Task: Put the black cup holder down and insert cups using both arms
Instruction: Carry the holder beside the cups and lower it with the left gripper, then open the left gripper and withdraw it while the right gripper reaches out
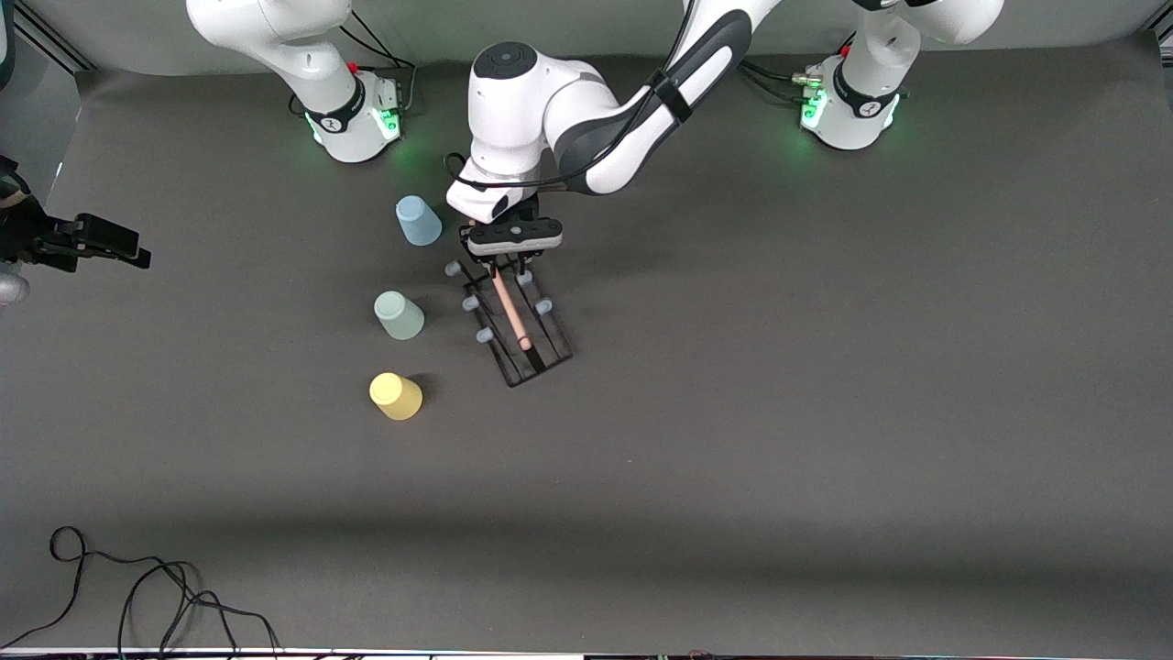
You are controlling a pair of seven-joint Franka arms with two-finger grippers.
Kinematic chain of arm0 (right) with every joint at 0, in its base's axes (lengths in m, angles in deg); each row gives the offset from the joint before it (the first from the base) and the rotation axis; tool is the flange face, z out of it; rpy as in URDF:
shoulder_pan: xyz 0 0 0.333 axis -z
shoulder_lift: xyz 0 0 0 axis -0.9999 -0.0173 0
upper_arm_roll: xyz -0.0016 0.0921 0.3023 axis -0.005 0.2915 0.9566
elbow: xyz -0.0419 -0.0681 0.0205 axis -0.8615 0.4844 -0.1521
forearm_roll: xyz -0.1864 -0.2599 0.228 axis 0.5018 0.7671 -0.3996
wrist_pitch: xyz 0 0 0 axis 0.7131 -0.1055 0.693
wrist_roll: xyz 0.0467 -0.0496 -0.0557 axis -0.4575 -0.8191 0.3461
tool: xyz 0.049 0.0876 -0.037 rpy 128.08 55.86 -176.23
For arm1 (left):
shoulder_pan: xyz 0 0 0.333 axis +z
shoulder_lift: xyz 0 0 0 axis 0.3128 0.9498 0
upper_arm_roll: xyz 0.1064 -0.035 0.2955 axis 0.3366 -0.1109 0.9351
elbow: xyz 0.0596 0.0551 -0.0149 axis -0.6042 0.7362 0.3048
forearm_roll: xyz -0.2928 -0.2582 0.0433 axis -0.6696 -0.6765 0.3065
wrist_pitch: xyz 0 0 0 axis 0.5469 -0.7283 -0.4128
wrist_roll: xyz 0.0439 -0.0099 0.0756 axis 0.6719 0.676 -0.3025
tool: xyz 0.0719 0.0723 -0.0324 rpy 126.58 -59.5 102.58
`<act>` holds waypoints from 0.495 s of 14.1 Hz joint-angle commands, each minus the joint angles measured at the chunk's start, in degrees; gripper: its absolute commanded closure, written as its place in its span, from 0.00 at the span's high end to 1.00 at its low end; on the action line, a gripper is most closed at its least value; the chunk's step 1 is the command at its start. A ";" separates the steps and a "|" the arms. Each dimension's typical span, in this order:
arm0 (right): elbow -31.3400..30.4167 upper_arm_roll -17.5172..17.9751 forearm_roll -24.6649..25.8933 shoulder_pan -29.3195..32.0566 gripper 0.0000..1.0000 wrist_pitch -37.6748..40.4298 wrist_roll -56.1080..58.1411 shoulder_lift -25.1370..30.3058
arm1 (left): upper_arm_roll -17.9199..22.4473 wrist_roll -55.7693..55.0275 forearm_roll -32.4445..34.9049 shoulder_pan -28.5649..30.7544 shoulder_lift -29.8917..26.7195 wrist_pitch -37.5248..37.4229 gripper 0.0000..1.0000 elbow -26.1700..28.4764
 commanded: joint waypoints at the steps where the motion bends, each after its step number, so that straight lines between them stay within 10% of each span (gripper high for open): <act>1: 0.79 0.29 0.19 0.47 1.00 0.85 0.19 0.11 | 0.89 -1.00 1.20 -1.25 -0.60 -1.82 0.45 0.47; 7: 0.70 0.29 0.19 0.47 1.00 0.94 0.10 0.20 | 0.63 6.45 -2.91 8.04 -9.01 -12.18 0.60 -0.50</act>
